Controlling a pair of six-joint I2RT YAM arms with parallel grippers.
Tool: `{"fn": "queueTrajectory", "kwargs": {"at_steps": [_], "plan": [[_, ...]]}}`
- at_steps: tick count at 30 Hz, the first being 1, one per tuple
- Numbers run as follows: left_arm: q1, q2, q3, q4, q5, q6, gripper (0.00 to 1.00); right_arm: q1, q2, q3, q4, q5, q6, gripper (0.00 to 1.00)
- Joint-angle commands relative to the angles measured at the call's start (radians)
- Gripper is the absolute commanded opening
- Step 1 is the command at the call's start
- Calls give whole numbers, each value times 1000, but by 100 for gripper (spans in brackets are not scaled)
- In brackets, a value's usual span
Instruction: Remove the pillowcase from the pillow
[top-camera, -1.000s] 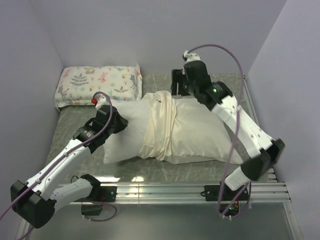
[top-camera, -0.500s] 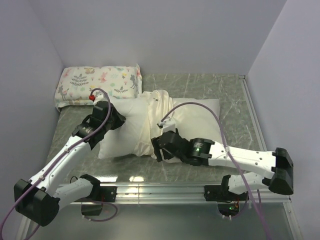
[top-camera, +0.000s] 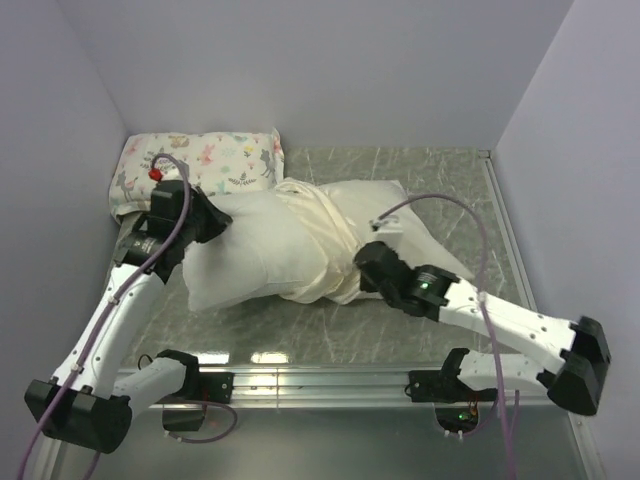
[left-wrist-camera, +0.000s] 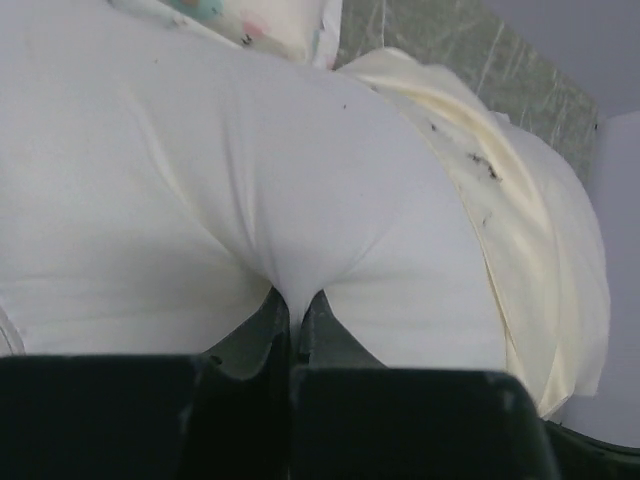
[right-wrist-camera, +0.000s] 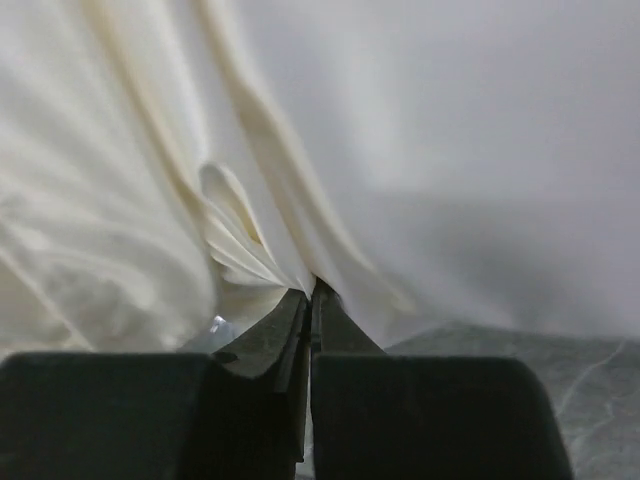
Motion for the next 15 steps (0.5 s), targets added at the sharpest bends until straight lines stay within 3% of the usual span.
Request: {"fn": "queueTrajectory", "kwargs": {"at_steps": [1,5,10,13,14,15], "plan": [[155,-47,133,43,25,69,0,-168,-144,-101,-73,75,-35,0],[356,-21,177,30,144,107,0,-311,-241,-167,-37,-5,-81,0],[395,46,160,43,296,143,1,-309,-275,-79,-46,-81,-89,0],[386,43,140,44,350,186,20,-302,-304,8,-49,-132,-115,0],[363,39,139,46,353,213,40,-301,-307,33,-56,-140,-122,0],[347,22,137,44,353,225,51,-296,-309,59,-64,-146,-133,0]]}}
